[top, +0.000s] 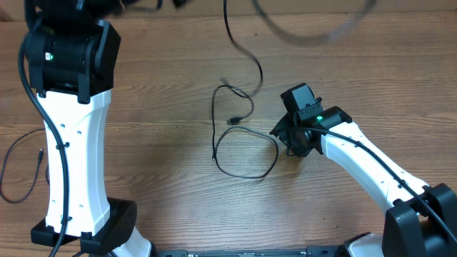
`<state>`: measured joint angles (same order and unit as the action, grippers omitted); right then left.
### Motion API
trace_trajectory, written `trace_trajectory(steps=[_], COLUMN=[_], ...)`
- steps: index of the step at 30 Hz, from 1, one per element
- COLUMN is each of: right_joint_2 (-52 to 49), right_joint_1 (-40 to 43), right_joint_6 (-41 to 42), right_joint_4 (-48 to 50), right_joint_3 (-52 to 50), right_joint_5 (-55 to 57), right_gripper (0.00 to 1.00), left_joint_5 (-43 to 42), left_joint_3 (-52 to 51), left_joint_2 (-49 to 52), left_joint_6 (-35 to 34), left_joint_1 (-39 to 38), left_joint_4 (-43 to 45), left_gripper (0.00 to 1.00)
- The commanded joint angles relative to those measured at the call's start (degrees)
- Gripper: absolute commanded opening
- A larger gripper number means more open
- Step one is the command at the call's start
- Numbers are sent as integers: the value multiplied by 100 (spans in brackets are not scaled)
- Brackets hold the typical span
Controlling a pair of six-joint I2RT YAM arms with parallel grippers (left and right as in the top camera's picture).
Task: Untangle cables
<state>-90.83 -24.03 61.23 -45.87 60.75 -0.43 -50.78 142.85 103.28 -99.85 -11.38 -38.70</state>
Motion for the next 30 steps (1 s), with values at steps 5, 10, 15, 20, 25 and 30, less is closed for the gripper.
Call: trace_trajectory(steps=[5,10,15,20,25,30], right_joint_2=[15,15,15,15,15,15], right_joint_1=[-2,-2,-2,-2,-2,-2], right_joint_6=[-22,-22,-22,-20,-20,-20], right_joint_4=[-37,-55,-57,-52,-35,-39], right_joint_3=[33,33,33,33,33,33], right_joint_5=[85,92,216,232,232,232], right_gripper=[50,50,51,50,50,50], left_joint_5=[927,776,372,328,328,203], left_joint_3=[-35,-35,-33,-33,-35,-35], left_joint_2=[48,46,42,44,46,46], left_joint_6=[-673,-811,-1163,-1156,-1281,-1878], left_joint_1=[42,52,52,46,48,2], left_joint_4=[-2430,-1840,-560,-92,-953,-1443], left_gripper=[5,5,4,5,5,5])
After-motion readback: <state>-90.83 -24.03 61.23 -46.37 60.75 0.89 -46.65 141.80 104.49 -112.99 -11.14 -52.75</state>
